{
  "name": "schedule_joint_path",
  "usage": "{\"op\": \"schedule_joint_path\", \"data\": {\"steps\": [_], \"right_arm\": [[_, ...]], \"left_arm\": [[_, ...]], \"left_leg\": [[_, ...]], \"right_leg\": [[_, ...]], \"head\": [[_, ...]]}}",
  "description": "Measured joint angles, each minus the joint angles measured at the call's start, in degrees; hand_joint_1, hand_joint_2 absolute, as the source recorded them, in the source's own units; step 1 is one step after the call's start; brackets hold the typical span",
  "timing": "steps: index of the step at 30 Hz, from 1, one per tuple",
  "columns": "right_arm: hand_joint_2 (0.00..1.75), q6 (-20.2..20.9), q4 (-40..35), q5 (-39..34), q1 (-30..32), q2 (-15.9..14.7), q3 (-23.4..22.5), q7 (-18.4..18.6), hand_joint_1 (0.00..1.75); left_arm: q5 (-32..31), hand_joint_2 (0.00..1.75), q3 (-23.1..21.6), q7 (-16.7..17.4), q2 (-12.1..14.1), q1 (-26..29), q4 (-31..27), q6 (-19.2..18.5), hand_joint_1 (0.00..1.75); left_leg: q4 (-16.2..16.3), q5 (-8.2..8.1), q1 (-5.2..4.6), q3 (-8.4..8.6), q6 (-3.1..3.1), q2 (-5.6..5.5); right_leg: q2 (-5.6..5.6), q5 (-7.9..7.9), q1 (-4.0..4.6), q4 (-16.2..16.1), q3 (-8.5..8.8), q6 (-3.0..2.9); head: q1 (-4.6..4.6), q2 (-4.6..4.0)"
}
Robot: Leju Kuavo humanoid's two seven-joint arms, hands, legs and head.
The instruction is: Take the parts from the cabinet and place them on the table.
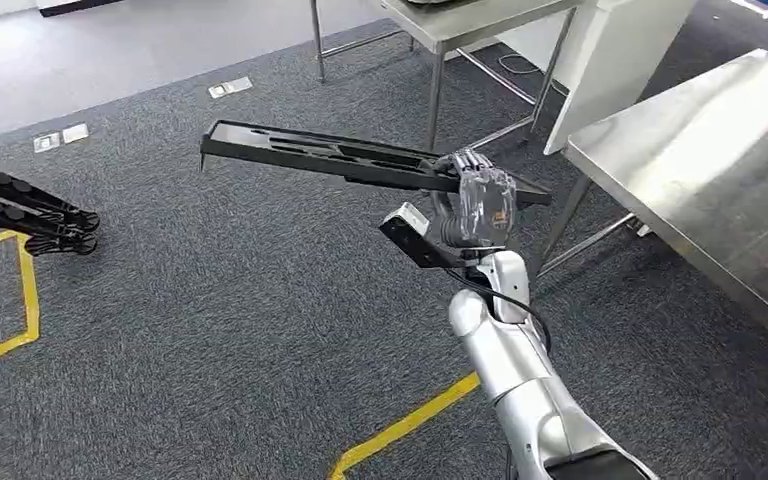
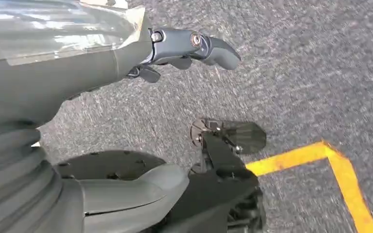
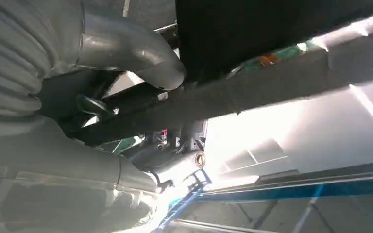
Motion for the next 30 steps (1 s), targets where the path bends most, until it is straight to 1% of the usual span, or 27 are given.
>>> {"op": "schedule_joint_path", "data": {"steps": [1,2,3,4,5,6,7,9,10,11,12,13,14,15,16,17,18,20,21,22,23,24,25,26,28,29,30], "right_arm": [[1.75,0.0,0.09,0.15,-0.06,0.24,0.2,-0.04,1.75],[1.75,0.0,0.22,0.22,-0.13,0.5,0.48,-0.04,1.75],[1.75,0.02,0.33,0.24,-0.11,0.83,0.83,-0.02,1.75],[1.75,0.04,0.44,0.28,-0.06,1.05,1.2,-0.02,1.75],[1.75,0.04,0.61,0.28,0.09,1.16,1.47,0.02,1.75],[1.75,0.04,0.83,0.33,0.31,1.14,1.6,0.13,1.75],[1.75,0.04,0.94,0.42,0.44,1.14,1.62,0.2,1.75],[1.75,0.04,0.94,0.96,0.6,1.14,1.64,0.81,1.75],[1.75,0.04,0.9,1.4,0.59,1.14,1.64,1.23,1.75],[1.75,0.07,0.85,1.9,0.53,1.11,1.62,1.77,1.75],[1.75,0.07,0.81,2.32,0.51,1.05,1.62,2.32,1.75],[1.75,0.07,0.59,2.82,0.62,0.85,1.6,2.73,1.75],[1.75,0.09,0.35,3.39,0.83,0.5,1.57,3.19,1.75],[1.75,0.13,0.09,3.87,1.02,-0.05,1.55,3.7,1.75],[1.75,0.15,-0.26,4.51,1.19,-0.64,1.53,4.02,1.75],[1.75,0.2,-0.65,4.94,1.08,-1.27,1.44,4.41,1.75],[1.75,0.22,-0.92,5.42,1.03,-1.53,1.42,4.74,1.75],[1.75,0.24,-1.2,6.35,1.22,-2.35,1.33,5.4,1.75],[1.75,0.24,-1.2,6.69,1.59,-2.93,1.18,5.6,1.75],[1.75,0.24,-1.27,7.08,1.92,-3.37,1.03,5.77,1.75],[1.75,0.24,-1.42,7.52,2.18,-3.74,0.81,6.17,1.75],[1.75,0.24,-1.64,8.11,2.26,-4.02,0.52,6.49,1.75],[1.75,0.24,-2.06,8.86,2.22,-4.22,0.28,6.86,1.75],[1.75,0.24,-2.49,9.49,2.07,-4.33,0.06,7.28,1.75],[1.75,0.41,-2.84,10.27,2.0,-4.59,-0.26,7.93,1.75],[1.75,0.53,-2.84,10.62,2.09,-4.92,-0.5,8.35,1.75],[1.75,0.57,-2.86,10.82,2.12,-5.31,-0.87,8.55,1.75]], "left_arm": [[0.0,1.75,0.02,-0.38,0.02,0.0,0.0,-0.05,0.0],[0.0,1.75,0.09,-0.69,0.02,0.08,0.0,-0.05,0.0],[0.11,1.75,0.11,-0.82,0.02,0.26,0.02,-0.05,0.0],[0.18,1.75,0.13,-0.9,0.02,0.37,0.02,-0.03,0.0],[0.2,1.75,0.13,-0.95,0.02,0.55,0.02,-0.02,0.0],[0.24,1.75,0.2,-1.04,0.02,0.72,0.04,-0.02,0.0],[0.24,1.75,0.22,-1.08,0.02,0.78,0.02,-0.02,0.0],[0.24,1.75,0.4,-1.32,0.02,0.77,0.02,-0.05,0.0],[0.22,1.75,0.42,-1.47,0.02,0.76,0.02,-0.13,0.0],[0.22,1.75,0.44,-1.54,0.09,0.79,0.04,-0.22,0.0],[0.15,1.75,0.44,-1.71,0.09,0.84,0.04,-0.44,0.0],[0.15,1.75,0.44,-1.73,0.11,0.88,0.04,-0.81,0.0],[0.07,1.75,0.44,-1.71,0.13,0.83,0.04,-1.14,0.0],[-0.04,1.75,0.44,-1.76,0.15,0.86,0.04,-1.62,0.0],[-0.11,1.75,0.44,-1.76,0.15,0.82,0.04,-2.12,0.0],[-0.13,1.75,0.44,-1.8,0.17,0.86,0.02,-2.67,0.0],[-0.22,1.75,0.44,-1.82,0.26,0.97,0.04,-3.17,0.0],[-0.37,1.75,0.44,-1.89,0.48,1.09,0.04,-3.8,0.0],[-0.39,1.75,0.44,-1.89,0.61,1.09,0.04,-4.05,0.0],[-0.44,1.75,0.44,-1.91,0.68,1.07,0.04,-4.31,0.0],[-0.44,1.75,0.44,-1.91,0.77,1.04,0.04,-4.44,0.0],[-0.48,1.75,0.44,-1.91,0.81,1.0,0.04,-4.68,0.0],[-0.55,1.75,0.44,-1.93,0.83,0.95,0.04,-4.92,0.0],[-0.61,1.75,0.44,-1.95,0.85,0.94,0.04,-5.03,0.0],[-0.87,1.75,0.44,-1.97,0.96,0.96,0.04,-5.42,0.0],[-0.9,1.75,0.44,-1.97,0.98,0.93,0.04,-5.62,0.0],[-0.9,1.75,0.42,-1.97,0.98,0.8,0.04,-5.73,0.0]], "left_leg": [[0.98,-1.05,0.41,-0.44,-0.53,-2.77],[3.78,-3.11,0.67,-1.71,-0.75,-5.23],[8.39,-5.6,0.76,-3.65,-1.01,-6.56],[13.15,-7.6,0.78,-5.83,-1.26,-7.1],[16.76,-8.67,0.79,-7.65,-1.44,-7.3],[17.8,-8.33,0.79,-8.24,-1.42,-7.31],[16.52,-7.15,0.81,-7.71,-1.34,-7.31],[7.4,-1.92,1.08,-3.15,-1.14,-8.03],[2.31,0.0,1.46,-0.63,-1.1,-10.33],[1.25,-1.18,1.72,0.12,-1.03,-12.87],[0.55,-1.18,1.62,0.47,-0.87,-12.51],[0.75,-1.11,1.32,0.26,-0.72,-11.97],[0.83,-1.02,1.12,0.21,-0.37,-11.36],[0.36,-0.63,1.21,0.29,0.19,-10.58],[-0.26,-0.12,1.61,0.39,0.87,-9.6],[-0.37,-0.05,1.39,0.37,1.09,-8.97],[-0.36,-0.01,1.21,0.29,1.26,-8.12],[-0.34,-0.04,0.8,0.13,1.42,-6.36],[-0.34,-0.04,0.67,0.13,1.46,-5.48],[-0.34,-0.05,0.67,0.14,1.47,-4.88],[-0.33,-0.05,0.65,0.15,1.47,-4.19],[-0.32,-0.07,0.64,0.19,1.44,-3.5],[-0.27,-0.11,0.56,0.25,1.39,-2.95],[-0.22,-0.22,0.14,0.26,1.2,-2.38],[-0.08,-0.31,-0.19,0.23,0.76,-1.24],[-0.12,-0.24,-0.09,0.35,0.6,-0.61],[-0.18,-0.28,-0.04,0.47,0.28,-0.04]], "right_leg": [[0.69,0.23,-0.39,-0.11,0.1,-0.34],[1.08,0.26,-0.57,-0.09,0.02,-0.46],[1.78,0.42,-0.57,-0.09,-0.05,-0.75],[2.5,0.45,-0.55,-0.08,-0.18,-0.8],[3.23,0.46,-0.5,-0.06,-0.23,-0.8],[4.04,0.48,-0.49,-0.04,-0.2,-0.79],[4.61,0.49,-0.5,0.02,-0.18,-0.78],[6.1,0.5,-0.57,0.23,-0.09,-0.72],[6.73,0.49,-0.58,0.36,-0.11,-0.69],[7.18,0.67,-0.21,0.49,-0.52,-0.28],[7.9,0.81,-0.36,0.7,-1.01,-0.07],[8.45,1.19,-0.55,0.51,-1.4,0.48],[9.17,1.5,-0.85,0.16,-1.53,0.95],[9.91,1.82,-0.73,-0.06,-1.7,1.43],[8.31,1.32,-0.73,0.65,-2.35,1.42],[5.2,-0.08,-0.21,2.86,-3.55,1.21],[3.54,-2.2,-0.24,7.36,-5.74,0.84],[2.43,-5.66,-0.26,17.0,-10.14,0.55],[2.3,-6.19,-0.27,19.71,-11.21,0.83],[2.25,-5.66,-0.28,18.87,-10.65,1.14],[2.07,-4.25,-0.28,15.29,-8.47,1.59],[1.37,-2.4,-0.26,9.49,-5.27,1.98],[-0.54,-0.87,-0.12,3.81,-2.0,2.09],[-3.41,-0.7,0.2,0.14,-0.08,1.59],[-1.86,-0.03,0.4,0.28,-0.12,0.68],[-1.24,0.04,0.47,0.3,-0.31,0.53],[-0.61,0.27,0.48,0.15,-0.4,0.13]], "head": [[-0.04,0.0],[-0.24,0.0],[-0.53,0.0],[-0.63,0.0],[-0.72,0.0],[-0.7,0.0],[-0.72,0.0],[-0.79,0.0],[-0.81,0.0],[-0.76,0.0],[-0.66,0.0],[-0.72,0.0],[-0.83,0.0],[-0.77,0.0],[-0.72,0.0],[-0.18,0.0],[0.26,0.0],[0.35,0.0],[0.39,0.0],[0.37,0.0],[0.46,0.0],[0.48,0.0],[0.52,0.0],[0.61,0.0],[0.35,0.0],[0.33,0.0],[0.39,0.0]]}}
